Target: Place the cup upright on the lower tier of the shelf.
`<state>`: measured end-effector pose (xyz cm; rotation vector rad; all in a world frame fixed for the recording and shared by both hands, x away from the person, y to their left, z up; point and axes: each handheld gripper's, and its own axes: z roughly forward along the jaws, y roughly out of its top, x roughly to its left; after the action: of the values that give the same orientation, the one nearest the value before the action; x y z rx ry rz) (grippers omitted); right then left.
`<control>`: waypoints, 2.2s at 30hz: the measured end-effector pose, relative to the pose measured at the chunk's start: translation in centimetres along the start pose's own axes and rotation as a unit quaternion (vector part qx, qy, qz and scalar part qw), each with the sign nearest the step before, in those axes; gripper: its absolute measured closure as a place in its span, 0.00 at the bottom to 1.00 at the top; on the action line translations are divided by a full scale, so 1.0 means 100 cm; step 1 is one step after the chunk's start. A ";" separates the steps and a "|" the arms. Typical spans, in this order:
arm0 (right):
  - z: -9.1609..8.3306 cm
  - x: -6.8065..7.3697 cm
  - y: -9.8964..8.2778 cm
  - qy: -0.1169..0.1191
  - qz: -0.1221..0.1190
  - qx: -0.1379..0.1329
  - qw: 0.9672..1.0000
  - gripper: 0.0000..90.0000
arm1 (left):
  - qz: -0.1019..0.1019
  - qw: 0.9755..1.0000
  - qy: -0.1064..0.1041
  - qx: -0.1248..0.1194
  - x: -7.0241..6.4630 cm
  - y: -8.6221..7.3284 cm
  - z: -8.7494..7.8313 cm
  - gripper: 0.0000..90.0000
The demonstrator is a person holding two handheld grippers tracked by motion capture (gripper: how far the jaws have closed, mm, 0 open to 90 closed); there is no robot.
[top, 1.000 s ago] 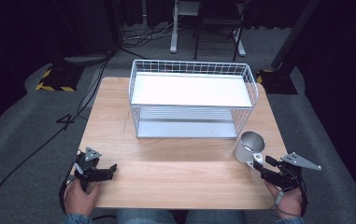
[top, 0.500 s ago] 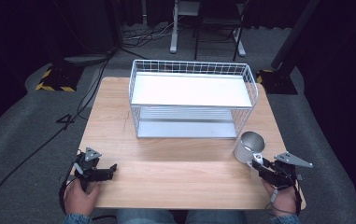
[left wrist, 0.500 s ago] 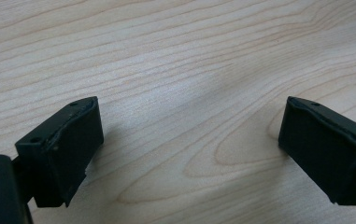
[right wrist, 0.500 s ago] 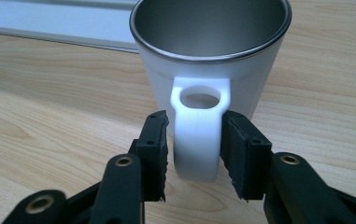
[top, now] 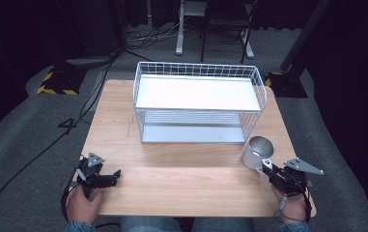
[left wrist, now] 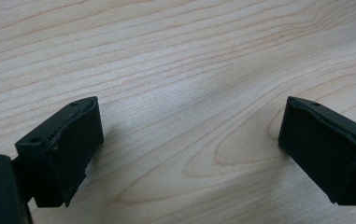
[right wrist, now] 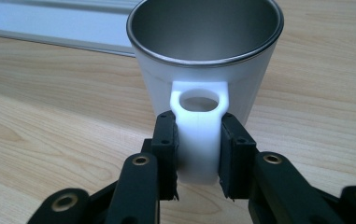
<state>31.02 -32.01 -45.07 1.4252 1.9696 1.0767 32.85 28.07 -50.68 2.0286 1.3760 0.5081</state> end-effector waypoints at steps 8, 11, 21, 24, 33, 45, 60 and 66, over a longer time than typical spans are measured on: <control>-0.006 0.006 0.000 -0.007 -0.014 -0.025 1.000 0.79 | 0.000 1.000 0.000 0.000 0.000 0.000 0.000 0.08; -0.008 0.007 0.000 -0.002 -0.014 -0.031 0.999 0.79 | 0.000 1.000 0.000 0.000 0.000 0.000 0.000 0.08; -0.017 0.021 0.013 0.028 -0.020 -0.047 0.998 0.79 | 0.000 1.000 0.000 0.000 0.000 0.000 0.000 0.08; -0.017 0.025 0.019 0.038 -0.019 -0.050 0.998 0.79 | 0.000 1.000 0.000 0.000 0.000 0.000 0.000 0.08; -0.009 0.035 0.041 0.062 -0.024 -0.057 0.996 0.79 | 0.000 1.000 0.000 0.000 0.000 0.000 0.000 0.08; 0.017 0.047 0.073 0.067 -0.033 -0.068 0.995 0.79 | 0.000 1.000 0.000 0.000 0.000 0.000 0.000 0.08; 0.057 0.046 0.102 0.053 -0.026 -0.076 0.995 0.79 | 0.000 1.000 0.000 0.000 0.000 0.000 0.000 0.08; 0.078 0.045 0.109 0.046 -0.032 -0.075 0.996 0.79 | 0.000 1.000 0.000 0.000 0.000 0.000 0.000 0.08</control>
<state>41.46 -23.66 -40.43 1.2462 1.9373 1.2525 32.85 28.07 -50.68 2.0291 1.3758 0.5083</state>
